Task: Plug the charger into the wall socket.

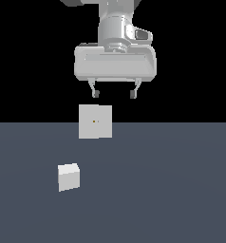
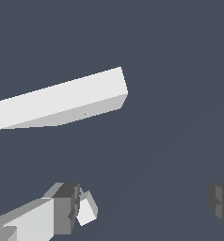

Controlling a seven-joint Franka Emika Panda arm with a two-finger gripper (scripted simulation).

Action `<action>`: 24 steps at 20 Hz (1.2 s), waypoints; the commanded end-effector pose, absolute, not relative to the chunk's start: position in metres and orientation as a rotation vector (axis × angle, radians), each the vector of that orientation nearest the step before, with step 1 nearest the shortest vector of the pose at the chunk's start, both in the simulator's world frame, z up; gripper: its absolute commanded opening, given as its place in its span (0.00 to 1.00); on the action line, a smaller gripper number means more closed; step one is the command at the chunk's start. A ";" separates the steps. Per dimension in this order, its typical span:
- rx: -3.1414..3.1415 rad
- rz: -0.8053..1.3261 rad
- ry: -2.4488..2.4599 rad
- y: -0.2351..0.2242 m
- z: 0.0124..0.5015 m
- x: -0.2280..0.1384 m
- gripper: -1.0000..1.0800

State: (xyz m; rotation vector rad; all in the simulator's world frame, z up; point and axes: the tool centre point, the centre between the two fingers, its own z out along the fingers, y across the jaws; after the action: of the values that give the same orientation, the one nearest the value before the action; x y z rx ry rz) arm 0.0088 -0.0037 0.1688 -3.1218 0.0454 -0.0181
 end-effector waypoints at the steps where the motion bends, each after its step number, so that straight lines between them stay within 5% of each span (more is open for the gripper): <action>1: -3.122 -0.018 0.045 -0.004 0.169 0.009 0.96; 24: -3.088 -0.117 -0.426 0.053 0.102 -0.062 0.96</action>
State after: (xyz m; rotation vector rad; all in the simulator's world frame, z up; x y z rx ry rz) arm -0.0543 0.0478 0.1091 -3.0948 -0.3763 -0.1062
